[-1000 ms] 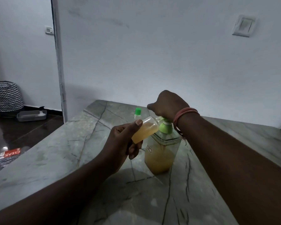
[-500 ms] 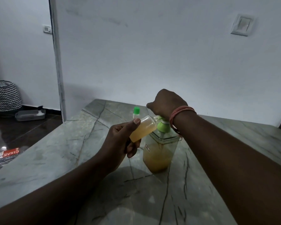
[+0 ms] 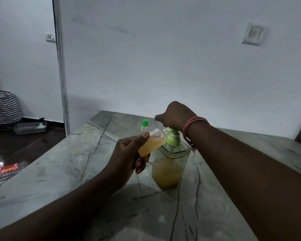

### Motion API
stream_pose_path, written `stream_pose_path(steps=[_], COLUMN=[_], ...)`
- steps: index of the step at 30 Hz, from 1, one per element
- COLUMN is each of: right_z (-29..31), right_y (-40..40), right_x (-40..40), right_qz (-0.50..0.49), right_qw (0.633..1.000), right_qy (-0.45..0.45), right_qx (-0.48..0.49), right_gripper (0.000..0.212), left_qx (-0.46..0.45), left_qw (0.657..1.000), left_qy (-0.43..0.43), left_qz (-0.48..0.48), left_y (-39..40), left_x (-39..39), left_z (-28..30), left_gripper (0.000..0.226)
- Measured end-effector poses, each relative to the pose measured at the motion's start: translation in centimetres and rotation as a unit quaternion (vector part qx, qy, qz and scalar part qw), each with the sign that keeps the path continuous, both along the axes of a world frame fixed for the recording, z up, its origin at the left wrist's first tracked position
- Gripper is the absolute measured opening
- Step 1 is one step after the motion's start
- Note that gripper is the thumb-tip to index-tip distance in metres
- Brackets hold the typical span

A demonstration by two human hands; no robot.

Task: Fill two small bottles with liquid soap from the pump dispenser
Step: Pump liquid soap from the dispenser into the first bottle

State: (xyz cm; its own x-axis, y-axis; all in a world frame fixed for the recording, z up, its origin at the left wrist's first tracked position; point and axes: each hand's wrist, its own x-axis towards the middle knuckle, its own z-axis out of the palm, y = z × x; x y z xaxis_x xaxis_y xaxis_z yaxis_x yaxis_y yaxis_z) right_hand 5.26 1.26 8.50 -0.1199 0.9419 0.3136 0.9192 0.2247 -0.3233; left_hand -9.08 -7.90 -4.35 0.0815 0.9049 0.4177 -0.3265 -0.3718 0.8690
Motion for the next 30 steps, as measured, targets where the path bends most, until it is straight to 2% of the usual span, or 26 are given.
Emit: stream_pose_path(steps=[5, 11, 15, 17, 21, 25, 30], right_z=[-0.3, -0.5, -0.1, 0.1, -0.8, -0.8, -0.3], right_y=[0.2, 0.1, -0.1, -0.1, 0.0, -0.2, -0.6], right_x=[0.2, 0.2, 0.2, 0.4, 0.3, 0.6, 0.3], right_qz=[-0.006, -0.012, -0.003, -0.003, -0.014, -0.024, -0.018], right_qw=[1.000, 0.999, 1.000, 0.999, 0.997, 0.997, 0.998], right_qy=[0.007, 0.030, -0.002, -0.014, 0.034, 0.037, 0.004], right_qx=[0.027, -0.006, 0.010, 0.050, 0.071, 0.058, 0.063], right_gripper=[0.030, 0.023, 0.028, 0.030, 0.027, 0.022, 0.024], left_qx=[-0.001, 0.000, 0.000, 0.003, 0.006, 0.009, 0.002], left_qw=[1.000, 1.000, 1.000, 1.000, 1.000, 1.000, 1.000], left_qy=[0.004, 0.007, 0.000, 0.004, 0.006, 0.008, 0.001], left_qz=[-0.011, 0.004, -0.002, -0.009, -0.005, -0.008, -0.006], left_y=[0.4, 0.3, 0.0, 0.1, 0.3, 0.4, 0.0], left_x=[0.0, -0.1, 0.0, -0.1, -0.3, -0.2, -0.2], left_z=[-0.5, -0.3, -0.4, -0.5, -0.5, -0.4, -0.3], left_gripper=[0.042, 0.040, 0.042, 0.043, 0.041, 0.040, 0.043])
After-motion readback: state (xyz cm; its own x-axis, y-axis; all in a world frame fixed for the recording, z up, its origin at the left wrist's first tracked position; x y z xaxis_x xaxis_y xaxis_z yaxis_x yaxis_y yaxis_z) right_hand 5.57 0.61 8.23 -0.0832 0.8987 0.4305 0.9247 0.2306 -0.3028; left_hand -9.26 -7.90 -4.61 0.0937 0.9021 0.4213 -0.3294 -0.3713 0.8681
